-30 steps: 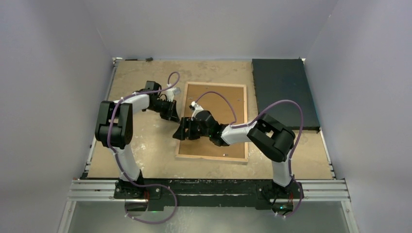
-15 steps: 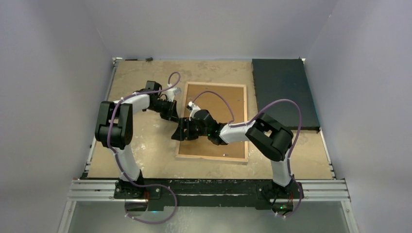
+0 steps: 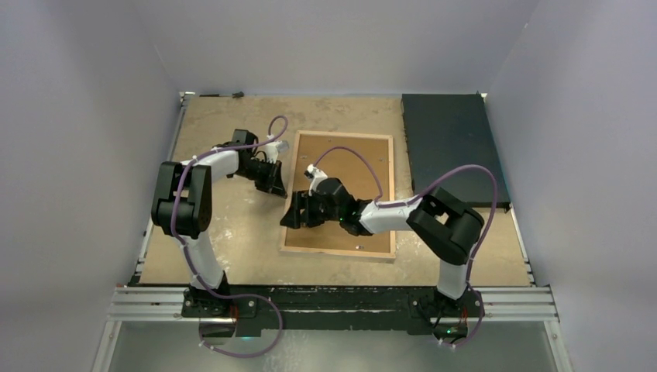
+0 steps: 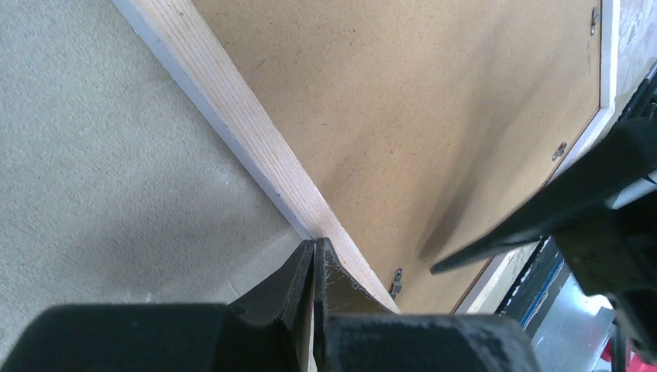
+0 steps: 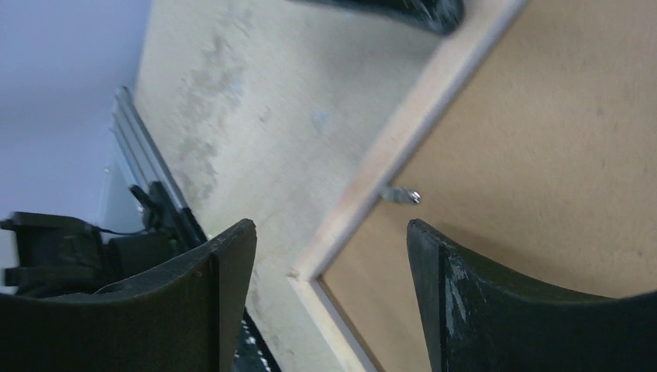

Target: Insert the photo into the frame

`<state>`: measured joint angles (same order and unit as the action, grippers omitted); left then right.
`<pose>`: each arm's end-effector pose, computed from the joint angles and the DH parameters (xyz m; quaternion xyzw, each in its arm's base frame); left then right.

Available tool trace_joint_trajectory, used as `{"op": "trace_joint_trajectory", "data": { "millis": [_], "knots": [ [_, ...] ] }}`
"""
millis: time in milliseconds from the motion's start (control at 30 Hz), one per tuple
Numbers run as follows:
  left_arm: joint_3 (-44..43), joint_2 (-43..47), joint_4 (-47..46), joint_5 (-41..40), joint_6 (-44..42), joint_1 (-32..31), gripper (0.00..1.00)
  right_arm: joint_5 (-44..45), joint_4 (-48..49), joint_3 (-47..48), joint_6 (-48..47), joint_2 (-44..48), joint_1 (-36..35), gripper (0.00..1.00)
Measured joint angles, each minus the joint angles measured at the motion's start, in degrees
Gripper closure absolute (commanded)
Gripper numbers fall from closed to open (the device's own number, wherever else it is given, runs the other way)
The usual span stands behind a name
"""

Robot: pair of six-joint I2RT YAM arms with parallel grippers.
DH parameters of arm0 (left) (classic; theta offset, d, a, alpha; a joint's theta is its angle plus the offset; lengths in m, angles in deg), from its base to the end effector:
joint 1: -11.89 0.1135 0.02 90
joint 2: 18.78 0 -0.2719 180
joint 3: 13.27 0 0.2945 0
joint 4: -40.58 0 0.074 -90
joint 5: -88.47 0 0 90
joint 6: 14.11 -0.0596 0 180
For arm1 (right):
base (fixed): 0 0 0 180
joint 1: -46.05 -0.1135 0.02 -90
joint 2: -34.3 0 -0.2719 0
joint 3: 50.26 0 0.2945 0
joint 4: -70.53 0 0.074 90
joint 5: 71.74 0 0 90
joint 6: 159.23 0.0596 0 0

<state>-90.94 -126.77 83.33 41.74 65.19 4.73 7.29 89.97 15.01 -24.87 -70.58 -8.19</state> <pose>0.3842 -0.0894 0.1111 0.1963 0.8999 -0.3603 0.1480 0.2486 0.3646 0.1428 -0.1248 0.8085 0.4831 0.3121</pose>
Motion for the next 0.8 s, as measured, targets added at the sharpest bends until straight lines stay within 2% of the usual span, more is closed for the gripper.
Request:
{"op": "trace_joint_trajectory", "data": {
  "millis": [500,800],
  "knots": [
    [0.0,0.2,1.6,-1.9,-0.4,0.0,1.0,-0.5,4.1,-1.1,4.0,-4.0,-1.0,0.29],
    [0.0,0.2,2.0,-2.2,-0.9,0.0,1.0,2.6,4.9,-0.4,5.1,-4.7,-1.7,0.29]
  ]
}}
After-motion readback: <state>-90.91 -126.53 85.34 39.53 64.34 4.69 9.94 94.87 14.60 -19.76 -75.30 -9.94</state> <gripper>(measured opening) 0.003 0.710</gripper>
